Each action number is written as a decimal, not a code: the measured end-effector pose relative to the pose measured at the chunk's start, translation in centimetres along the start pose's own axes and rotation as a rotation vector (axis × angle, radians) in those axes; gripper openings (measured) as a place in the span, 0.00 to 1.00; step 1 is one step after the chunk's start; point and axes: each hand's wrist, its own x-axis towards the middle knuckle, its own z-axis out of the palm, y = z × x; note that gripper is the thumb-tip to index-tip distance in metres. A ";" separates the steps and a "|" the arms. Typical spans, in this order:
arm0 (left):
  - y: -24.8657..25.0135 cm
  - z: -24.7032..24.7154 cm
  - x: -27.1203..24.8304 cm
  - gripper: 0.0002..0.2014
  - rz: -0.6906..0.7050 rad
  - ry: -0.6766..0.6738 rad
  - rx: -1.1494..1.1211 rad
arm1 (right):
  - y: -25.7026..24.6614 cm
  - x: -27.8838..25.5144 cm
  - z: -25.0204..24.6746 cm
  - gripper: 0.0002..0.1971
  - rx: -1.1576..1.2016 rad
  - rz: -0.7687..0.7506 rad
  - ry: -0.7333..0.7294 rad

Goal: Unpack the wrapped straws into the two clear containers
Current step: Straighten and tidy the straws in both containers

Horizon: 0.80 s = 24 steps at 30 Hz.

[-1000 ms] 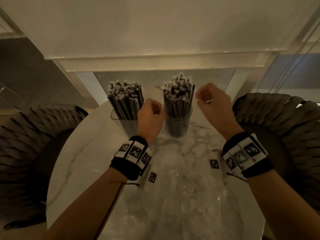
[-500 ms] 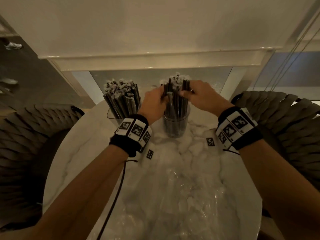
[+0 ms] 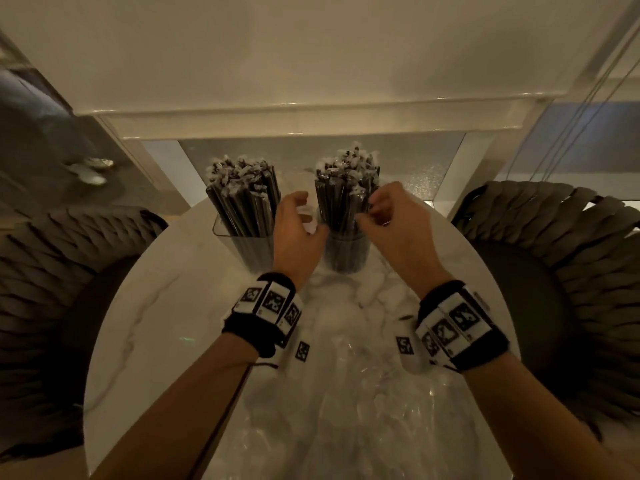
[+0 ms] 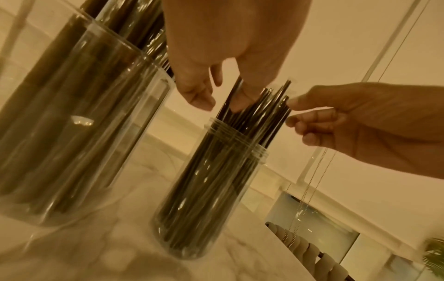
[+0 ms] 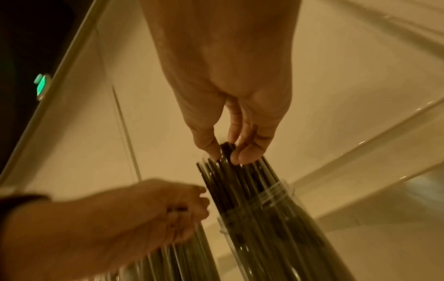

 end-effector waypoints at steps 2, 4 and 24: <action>0.1 0.6 1.2 0.36 -0.026 -0.155 0.040 | 0.2 0.4 1.5 0.17 -0.055 0.023 -0.046; 0.4 0.8 2.1 0.42 -0.028 -0.254 0.038 | 0.4 1.1 2.3 0.15 -0.071 0.029 -0.092; 1.6 1.3 4.5 0.56 -0.014 -0.352 -0.042 | 0.8 5.1 -0.9 0.34 -0.009 0.105 -0.267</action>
